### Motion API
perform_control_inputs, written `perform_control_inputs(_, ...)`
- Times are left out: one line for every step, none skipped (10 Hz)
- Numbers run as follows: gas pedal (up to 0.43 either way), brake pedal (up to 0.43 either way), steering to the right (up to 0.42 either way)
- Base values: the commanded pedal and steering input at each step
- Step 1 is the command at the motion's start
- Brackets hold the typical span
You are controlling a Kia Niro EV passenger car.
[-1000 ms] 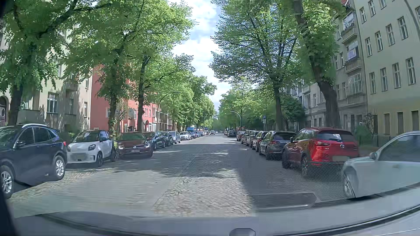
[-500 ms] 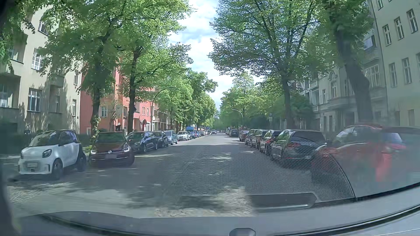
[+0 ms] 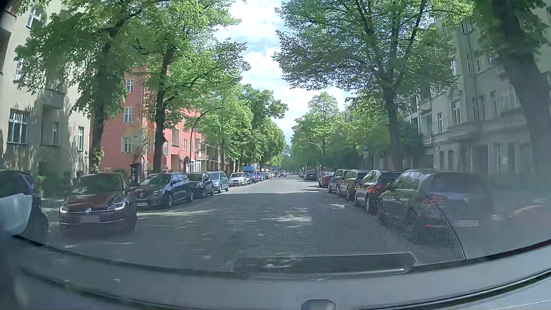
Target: Follow the waypoints while adhering to traffic rules and regulations
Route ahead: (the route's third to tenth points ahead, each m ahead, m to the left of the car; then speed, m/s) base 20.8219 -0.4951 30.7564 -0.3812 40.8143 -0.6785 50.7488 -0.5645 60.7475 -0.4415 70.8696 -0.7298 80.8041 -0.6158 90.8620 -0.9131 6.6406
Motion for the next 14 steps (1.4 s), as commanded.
perform_control_inputs(0.11,0.018,-0.014)
perform_control_inputs(0.067,0.018,-0.009)
perform_control_inputs(0.047,0.024,-0.006)
perform_control_inputs(0.028,0.018,-0.005)
perform_control_inputs(0.039,0.018,-0.007)
perform_control_inputs(0.039,0.018,-0.006)
perform_control_inputs(0.047,0.018,-0.004)
perform_control_inputs(0.039,0.018,-0.004)
perform_control_inputs(0.047,0.018,-0.006)
perform_control_inputs(0.079,0.024,-0.011)
perform_control_inputs(0.087,0.018,-0.01)
perform_control_inputs(0.087,0.018,-0.006)
perform_control_inputs(0.087,0.018,-0.001)
perform_control_inputs(0.087,0.018,0.001)
